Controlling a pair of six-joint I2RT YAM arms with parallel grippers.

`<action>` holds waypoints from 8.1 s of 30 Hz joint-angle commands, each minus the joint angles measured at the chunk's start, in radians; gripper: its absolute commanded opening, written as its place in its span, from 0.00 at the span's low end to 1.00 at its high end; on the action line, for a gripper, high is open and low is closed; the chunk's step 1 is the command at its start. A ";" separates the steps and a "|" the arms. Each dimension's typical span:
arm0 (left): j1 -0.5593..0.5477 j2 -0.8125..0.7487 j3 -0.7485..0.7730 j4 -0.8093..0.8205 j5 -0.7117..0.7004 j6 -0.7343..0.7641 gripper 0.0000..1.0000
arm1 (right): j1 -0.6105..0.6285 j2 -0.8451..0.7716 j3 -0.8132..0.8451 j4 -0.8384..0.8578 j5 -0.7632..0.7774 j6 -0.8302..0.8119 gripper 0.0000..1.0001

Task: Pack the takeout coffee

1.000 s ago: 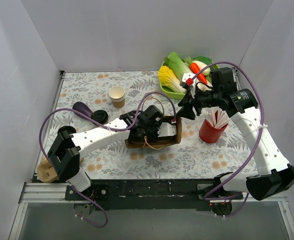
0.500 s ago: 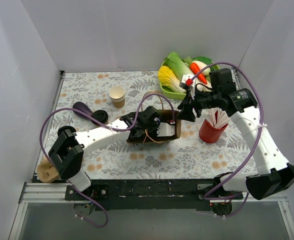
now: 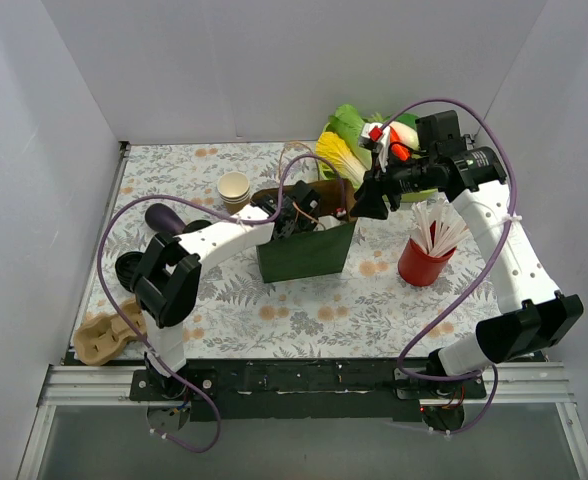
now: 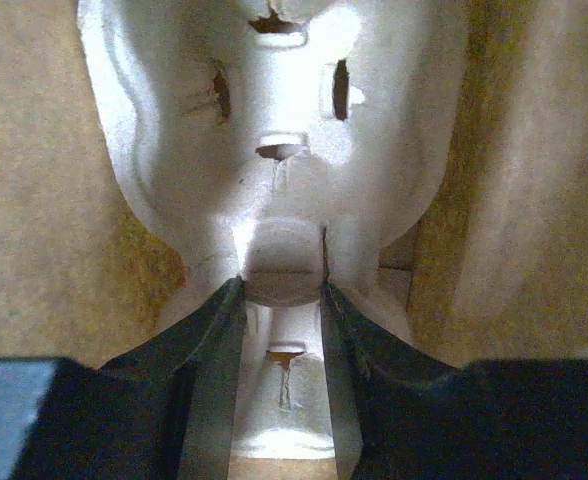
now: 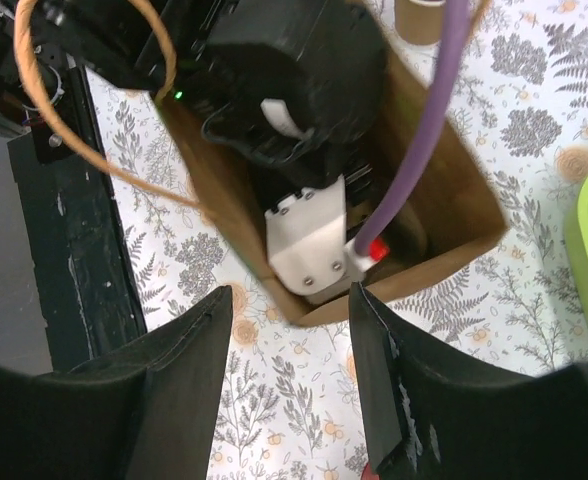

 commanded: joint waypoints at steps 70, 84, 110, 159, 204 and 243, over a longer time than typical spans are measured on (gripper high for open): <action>0.178 -0.244 0.700 -0.060 -0.060 -0.462 0.98 | -0.102 0.200 0.217 0.610 -0.001 0.496 0.58; 0.550 -0.413 0.203 -0.469 0.236 -0.122 0.98 | -0.096 -0.084 -0.202 0.404 0.019 0.352 0.60; 0.701 -0.206 0.088 -0.488 0.308 0.713 0.94 | -0.093 -0.232 -0.389 0.416 0.018 0.363 0.60; 0.733 -0.120 0.016 -0.432 0.333 0.661 0.71 | -0.093 -0.166 -0.360 0.412 0.041 0.358 0.61; 0.733 -0.475 0.140 -0.264 0.439 -0.227 0.00 | 0.081 0.144 -0.056 0.444 0.206 0.486 0.56; 0.733 -0.720 0.214 0.022 0.379 -0.362 0.00 | 0.525 -0.281 -0.387 0.459 0.512 -0.192 0.01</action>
